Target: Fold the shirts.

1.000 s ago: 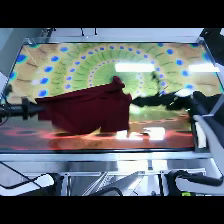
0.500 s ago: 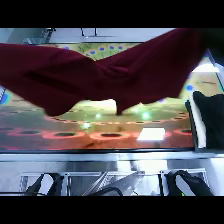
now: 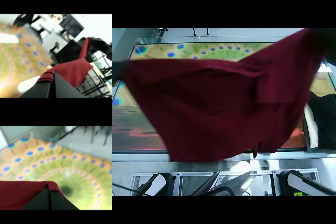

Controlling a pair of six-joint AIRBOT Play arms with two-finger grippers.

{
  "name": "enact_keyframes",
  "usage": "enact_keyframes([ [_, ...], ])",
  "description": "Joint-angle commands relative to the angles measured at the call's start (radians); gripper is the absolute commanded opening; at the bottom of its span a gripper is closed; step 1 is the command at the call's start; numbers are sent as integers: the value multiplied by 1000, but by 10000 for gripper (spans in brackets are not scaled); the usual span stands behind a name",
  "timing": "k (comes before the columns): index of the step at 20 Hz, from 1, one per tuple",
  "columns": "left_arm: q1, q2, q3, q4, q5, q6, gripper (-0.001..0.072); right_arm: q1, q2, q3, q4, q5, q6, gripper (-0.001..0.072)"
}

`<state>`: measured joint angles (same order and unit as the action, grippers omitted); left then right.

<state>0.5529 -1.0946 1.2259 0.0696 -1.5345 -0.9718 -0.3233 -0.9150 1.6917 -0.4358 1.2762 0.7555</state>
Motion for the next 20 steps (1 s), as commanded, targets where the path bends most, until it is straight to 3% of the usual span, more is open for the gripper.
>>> enact_keyframes([
  [1, -188, -239, -60, 238, 177, 68, 14, 74, -247, -109, 8, -10, -8, 13],
  [4, -267, -522, 75, 380, 230, 54, 14, 97, -462, -124, 4, -87, 5, 13],
  [7, -276, -750, 266, 436, 225, -58, 14, 87, -623, -114, 77, -172, 8, 12],
  [13, -280, -903, 546, 472, 205, -154, 13, 32, -716, -33, 89, -151, 34, 12],
  [18, -334, -922, 662, 875, 78, -283, 13, 22, -716, -41, -242, -27, 161, 11],
  [20, -352, -922, 674, 966, 44, -294, 14, 29, -716, -53, -280, -27, 161, 11],
])
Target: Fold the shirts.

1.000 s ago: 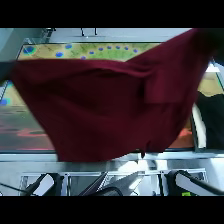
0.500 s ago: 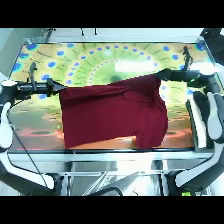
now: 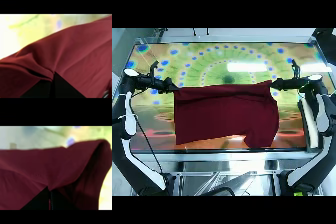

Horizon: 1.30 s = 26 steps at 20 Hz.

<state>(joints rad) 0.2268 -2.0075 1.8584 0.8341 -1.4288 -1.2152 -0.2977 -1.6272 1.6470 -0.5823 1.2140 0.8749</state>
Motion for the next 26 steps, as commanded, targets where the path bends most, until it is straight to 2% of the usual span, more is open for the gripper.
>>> enact_keyframes([
  [1, -36, -10, 41, 214, -67, -50, 13, 5, -5, -14, -134, 26, 41, 11],
  [8, -97, -10, 42, 293, -49, -50, 16, 34, -33, -14, -141, -10, 39, 14],
  [9, -106, -9, 43, 290, -71, -50, 20, 40, -33, -14, -141, -10, 47, 48],
  [10, -113, -6, 44, 289, -80, -52, 265, 42, -33, -14, -140, -9, 76, 260],
  [11, -114, 0, 44, 291, -82, -88, 652, 47, -31, -14, -141, -1, 92, 310],
  [12, -114, 10, 44, 291, -85, -119, 693, 48, -26, -14, -141, 10, 109, 310],
  [13, -110, 26, 44, 292, -95, -134, 652, 45, -14, -13, -142, 26, 126, 310],
  [14, -101, 43, 44, 293, -112, -147, 651, 36, 5, -13, -142, 42, 142, 309],
  [16, -71, 94, 32, 298, -171, -163, 651, -2, 63, -14, -141, 94, 167, 231],
  [18, -37, 176, -64, 303, -205, -164, 651, -48, 134, -15, -169, 184, 172, 233],
  [21, 24, 363, -404, 303, -166, -134, 651, -126, 253, -87, -206, 294, 201, 284],
  [26, 108, 630, -1025, 298, 22, -87, 651, -276, 498, -407, -240, 301, 241, 283],
])
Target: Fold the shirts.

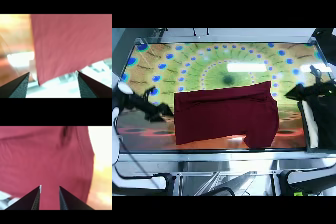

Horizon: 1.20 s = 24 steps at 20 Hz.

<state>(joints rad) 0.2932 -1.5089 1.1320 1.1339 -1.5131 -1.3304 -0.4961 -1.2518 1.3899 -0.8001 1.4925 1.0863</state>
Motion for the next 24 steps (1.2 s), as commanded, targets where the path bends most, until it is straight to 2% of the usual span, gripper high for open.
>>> enact_keyframes([
  [1, 44, 168, -386, -9, 168, 29, 651, -101, 166, -207, -23, 13, 29, 283],
  [3, 42, 220, -494, -42, 276, 47, 651, -114, 237, -299, -26, -18, 29, 283],
  [5, 42, 241, -542, -118, 368, 103, 651, -113, 293, -385, -27, -46, 29, 283],
  [10, 42, 242, -550, -350, 470, 259, 636, -113, 424, -635, -27, -48, 109, 284],
  [11, 41, 242, -550, -398, 467, 295, 363, -113, 449, -684, -27, -48, 124, 288],
  [12, 41, 242, -550, -431, 456, 325, 167, -113, 467, -723, -27, -48, 123, 302],
  [13, 41, 242, -547, -440, 438, 347, 41, -113, 480, -757, -27, -48, 123, 302],
  [14, 41, 242, -534, -432, 415, 357, 15, -113, 488, -782, -27, -45, 124, 310],
  [15, 42, 242, -517, -417, 396, 357, 15, -113, 492, -803, -34, -44, 135, 436],
  [16, 46, 242, -493, -401, 385, 352, 14, -113, 493, -817, -40, -43, 145, 471],
  [20, 59, 242, -410, -392, 380, 341, 14, -111, 493, -869, -112, -50, 191, 470],
  [24, 59, 240, -396, -391, 413, 342, 15, -111, 484, -947, -85, -164, 162, 469],
])
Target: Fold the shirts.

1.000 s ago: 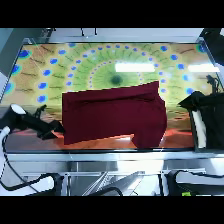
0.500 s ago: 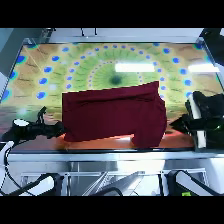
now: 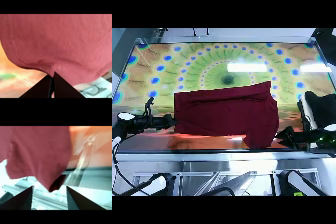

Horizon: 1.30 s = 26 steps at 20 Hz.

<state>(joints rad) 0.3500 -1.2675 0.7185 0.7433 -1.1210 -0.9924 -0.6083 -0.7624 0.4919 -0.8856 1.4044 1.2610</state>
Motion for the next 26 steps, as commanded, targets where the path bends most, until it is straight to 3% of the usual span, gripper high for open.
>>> enact_keyframes([
  [1, 2, -8, 18, -1, 22, 4, 14, 1, -13, -53, 5, -101, -27, 463],
  [5, 2, -71, 18, -2, -14, 4, 14, 1, -55, -54, 109, -151, -88, 457],
  [11, 2, -90, 29, -2, -22, 8, 14, 15, -91, -73, 112, -204, -110, 457],
  [16, 2, -91, 68, -2, -55, 8, 15, 169, -147, -74, 132, -281, -109, 456],
  [17, 2, -91, 78, -2, -67, 8, 15, 199, -162, -74, 151, -295, -111, 434],
  [18, 2, -91, 87, 0, -81, 8, 15, 215, -170, -71, 181, -299, -127, 289],
  [19, 5, -90, 100, 3, -101, 8, 14, 215, -171, -62, 219, -291, -161, 239],
  [20, 13, -91, 120, 28, -128, 1, 15, 207, -168, -41, 240, -271, -174, 235],
  [22, 44, -90, 180, 136, -186, -58, 14, 176, -154, 25, 209, -205, -174, 15],
  [24, 93, -90, 212, 208, -218, -115, 14, 152, -138, 77, 189, -161, -174, 15],
  [26, 126, -90, 183, 209, -230, -119, 14, 156, -114, 84, 189, -158, -174, 15],
])
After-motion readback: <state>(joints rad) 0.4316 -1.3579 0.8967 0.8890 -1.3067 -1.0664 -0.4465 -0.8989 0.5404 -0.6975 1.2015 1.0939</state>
